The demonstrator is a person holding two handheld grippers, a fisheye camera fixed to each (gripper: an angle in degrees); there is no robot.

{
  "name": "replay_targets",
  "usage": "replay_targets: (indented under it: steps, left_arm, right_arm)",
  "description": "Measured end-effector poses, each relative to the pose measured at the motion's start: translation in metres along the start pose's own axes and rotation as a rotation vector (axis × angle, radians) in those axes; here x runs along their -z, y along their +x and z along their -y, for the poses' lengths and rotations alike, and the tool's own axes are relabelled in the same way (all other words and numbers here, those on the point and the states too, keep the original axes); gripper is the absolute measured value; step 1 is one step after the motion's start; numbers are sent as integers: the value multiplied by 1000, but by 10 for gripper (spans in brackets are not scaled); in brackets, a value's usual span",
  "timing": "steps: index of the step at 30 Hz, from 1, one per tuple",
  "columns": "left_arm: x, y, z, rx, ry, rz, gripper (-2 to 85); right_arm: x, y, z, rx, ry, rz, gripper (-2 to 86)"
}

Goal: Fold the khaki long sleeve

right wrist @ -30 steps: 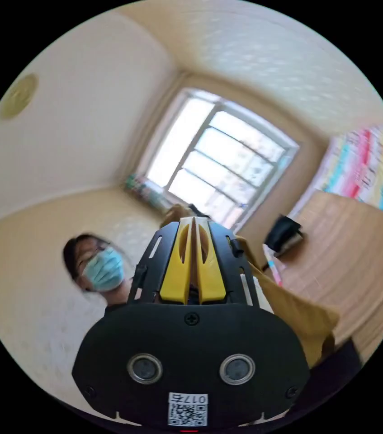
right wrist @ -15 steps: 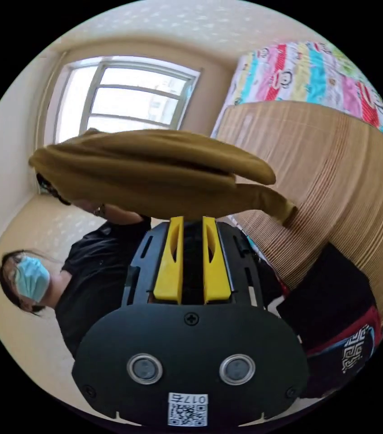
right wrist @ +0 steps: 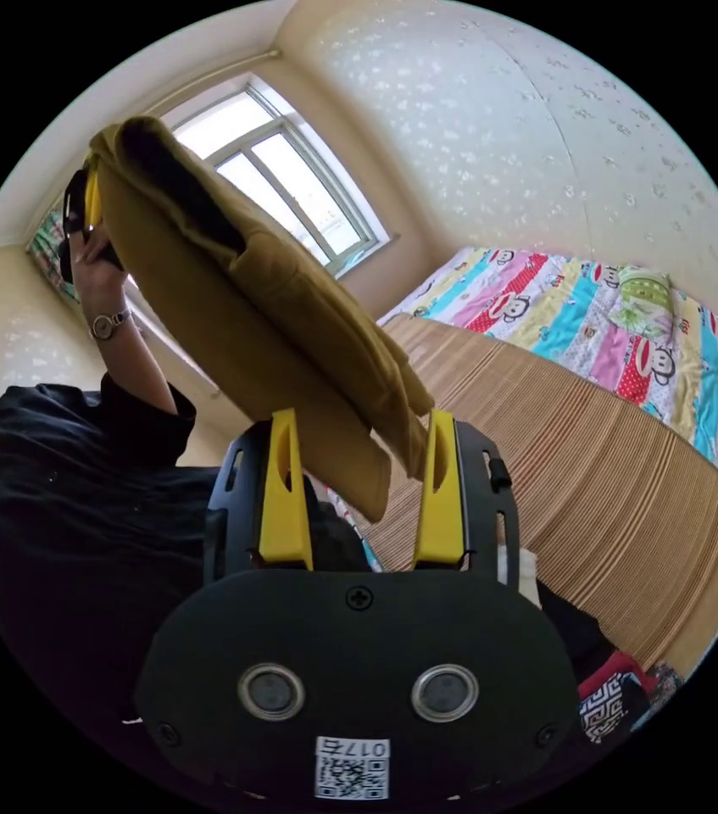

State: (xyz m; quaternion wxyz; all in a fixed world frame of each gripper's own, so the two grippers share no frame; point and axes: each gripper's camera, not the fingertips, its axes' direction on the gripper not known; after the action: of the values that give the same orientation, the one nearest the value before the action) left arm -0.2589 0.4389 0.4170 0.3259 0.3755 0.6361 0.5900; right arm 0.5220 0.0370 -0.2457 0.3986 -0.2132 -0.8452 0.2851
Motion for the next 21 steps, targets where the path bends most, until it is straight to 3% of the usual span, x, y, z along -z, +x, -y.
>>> replay_targets:
  steps: [2,6,9,12,16,17,21]
  left_arm:
    - [5,-6,12,26,-5,-49,-6]
    - [19,-15,33,41,-12,-52,-6]
    - [51,-31,59,-2,-24,8,-5]
    - [93,-71,86,9,-78,6,-5]
    - [145,-124,92,35,-165,-152,-6]
    - [159,-128,88,16,-152,-262,-6]
    - [195,-122,80,35,-21,-309,-6]
  right_arm:
    - [-2,6,8,57,15,26,188]
    - [5,-9,26,149,25,38,55]
    - [63,-8,35,64,209,-83,47]
    - [137,-6,40,56,417,-22,45]
    - [199,-26,44,171,523,124,43]
    - [211,-38,42,220,537,115,43]
    - [254,-70,28,334,631,107,42]
